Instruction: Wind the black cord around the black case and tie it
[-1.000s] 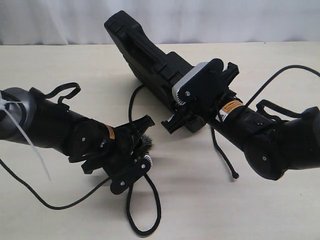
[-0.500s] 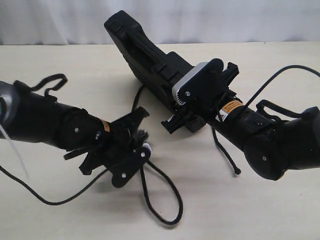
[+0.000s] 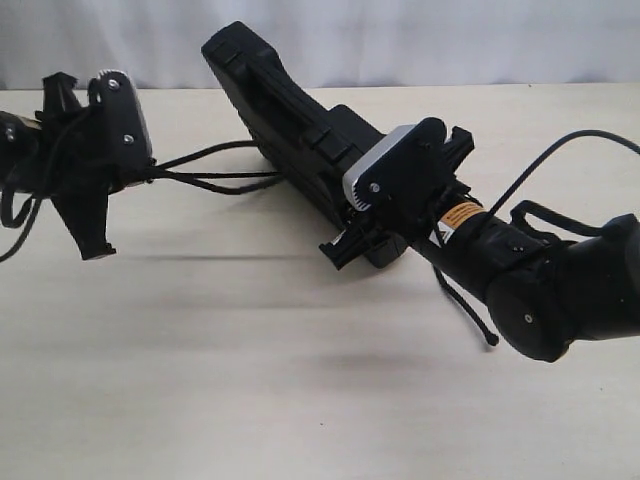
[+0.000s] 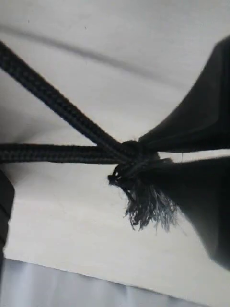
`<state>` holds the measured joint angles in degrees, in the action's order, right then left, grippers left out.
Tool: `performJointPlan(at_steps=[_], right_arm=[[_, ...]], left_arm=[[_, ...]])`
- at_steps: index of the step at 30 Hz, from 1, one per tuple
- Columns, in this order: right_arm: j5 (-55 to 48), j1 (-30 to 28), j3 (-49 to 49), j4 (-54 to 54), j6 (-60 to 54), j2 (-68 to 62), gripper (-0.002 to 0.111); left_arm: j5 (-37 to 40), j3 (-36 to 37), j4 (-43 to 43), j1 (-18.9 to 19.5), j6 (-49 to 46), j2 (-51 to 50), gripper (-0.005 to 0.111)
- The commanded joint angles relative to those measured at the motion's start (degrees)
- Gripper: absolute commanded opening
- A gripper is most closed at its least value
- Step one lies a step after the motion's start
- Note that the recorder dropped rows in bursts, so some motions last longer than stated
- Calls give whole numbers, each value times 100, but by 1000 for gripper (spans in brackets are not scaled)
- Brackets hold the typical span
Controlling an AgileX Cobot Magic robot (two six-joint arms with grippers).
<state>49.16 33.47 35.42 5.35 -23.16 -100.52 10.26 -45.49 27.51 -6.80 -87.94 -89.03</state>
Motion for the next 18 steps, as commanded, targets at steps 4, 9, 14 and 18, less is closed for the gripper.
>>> performJointPlan(at_steps=[4,9,14,18], right_arm=[[315,-11,57,1,63,47,4],[315,-11,57,1,307,47,4],[323,-11,57,1,454,47,4],[323,-11,57,1,454,47,4]], left_arm=[[-501,5,34,195,1432,51,0],[-291,5,-12,195,1407,51,0],[-248,5,-137,-33,1495,39,0],[-218,-8,-137,-61,1753,4,0]])
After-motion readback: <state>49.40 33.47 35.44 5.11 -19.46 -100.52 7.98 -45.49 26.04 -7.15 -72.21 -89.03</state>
